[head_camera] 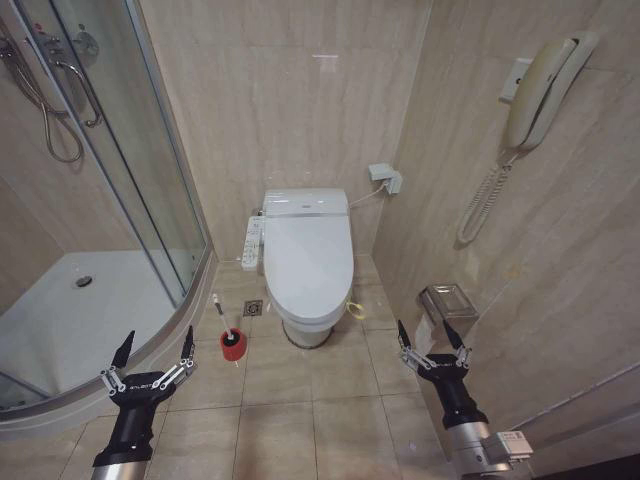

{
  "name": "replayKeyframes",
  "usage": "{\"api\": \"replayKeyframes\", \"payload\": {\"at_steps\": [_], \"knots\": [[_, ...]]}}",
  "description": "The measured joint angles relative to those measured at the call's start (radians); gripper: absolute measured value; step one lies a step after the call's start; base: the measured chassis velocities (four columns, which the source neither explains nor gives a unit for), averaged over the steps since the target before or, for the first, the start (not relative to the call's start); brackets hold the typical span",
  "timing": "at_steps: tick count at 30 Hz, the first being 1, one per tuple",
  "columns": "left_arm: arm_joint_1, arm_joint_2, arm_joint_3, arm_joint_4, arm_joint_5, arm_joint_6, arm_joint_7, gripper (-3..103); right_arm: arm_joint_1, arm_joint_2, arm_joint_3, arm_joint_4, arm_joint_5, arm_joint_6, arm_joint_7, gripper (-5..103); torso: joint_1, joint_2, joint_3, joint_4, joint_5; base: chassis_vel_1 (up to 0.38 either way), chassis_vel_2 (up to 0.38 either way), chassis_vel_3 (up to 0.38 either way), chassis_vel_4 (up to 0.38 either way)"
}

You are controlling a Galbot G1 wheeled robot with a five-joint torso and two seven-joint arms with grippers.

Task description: Open the toilet lid, clean the toilet bowl with a toilet brush, close the toilet lid, and flush.

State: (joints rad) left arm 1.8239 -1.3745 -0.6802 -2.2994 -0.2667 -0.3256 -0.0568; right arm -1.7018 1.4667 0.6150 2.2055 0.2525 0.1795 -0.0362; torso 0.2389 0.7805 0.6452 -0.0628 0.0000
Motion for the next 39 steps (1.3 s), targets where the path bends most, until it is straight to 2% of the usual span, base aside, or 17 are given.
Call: {"api": "replayKeyframes", "payload": {"at_steps": [15, 18, 24, 31, 32, 39], "knots": [[0.000, 0.000, 0.000, 0.000, 0.000, 0.000, 0.000, 100, -0.001, -0.001, 0.000, 0.000, 0.002, 0.001, -0.002, 100, 0.000, 0.000, 0.000, 0.0003, 0.0002, -0.125, 0.134, 0.130, -0.135], [0.000, 0.000, 0.000, 0.000, 0.000, 0.000, 0.000, 100, 0.000, -0.001, -0.001, -0.002, 0.001, 0.001, -0.003, 100, 0.001, 0.000, 0.000, -0.0005, -0.0003, -0.240, 0.201, 0.227, -0.212], [0.000, 0.000, 0.000, 0.000, 0.000, 0.000, 0.000, 100, 0.003, -0.004, -0.001, -0.008, 0.001, 0.002, 0.002, 100, 0.000, 0.000, 0.000, 0.0004, 0.0002, -0.203, 0.197, 0.186, -0.187], [0.000, 0.000, 0.000, 0.000, 0.000, 0.000, 0.000, 100, 0.004, -0.006, -0.003, -0.020, -0.003, 0.010, 0.014, 100, 0.001, 0.000, 0.000, -0.0004, 0.0001, -0.144, 0.131, 0.125, -0.130], [0.000, 0.000, 0.000, 0.000, 0.000, 0.000, 0.000, 100, 0.004, -0.008, -0.004, -0.024, -0.005, 0.013, 0.011, 100, 0.001, 0.000, 0.000, 0.0002, -0.0002, -0.048, 0.077, 0.085, -0.084], [0.000, 0.000, 0.000, 0.000, 0.000, 0.000, 0.000, 100, -0.006, -0.013, -0.016, -0.042, -0.032, 0.027, -0.027, 100, 0.000, 0.000, 0.000, -0.0001, 0.0000, 0.007, -0.007, -0.007, 0.006]]}}
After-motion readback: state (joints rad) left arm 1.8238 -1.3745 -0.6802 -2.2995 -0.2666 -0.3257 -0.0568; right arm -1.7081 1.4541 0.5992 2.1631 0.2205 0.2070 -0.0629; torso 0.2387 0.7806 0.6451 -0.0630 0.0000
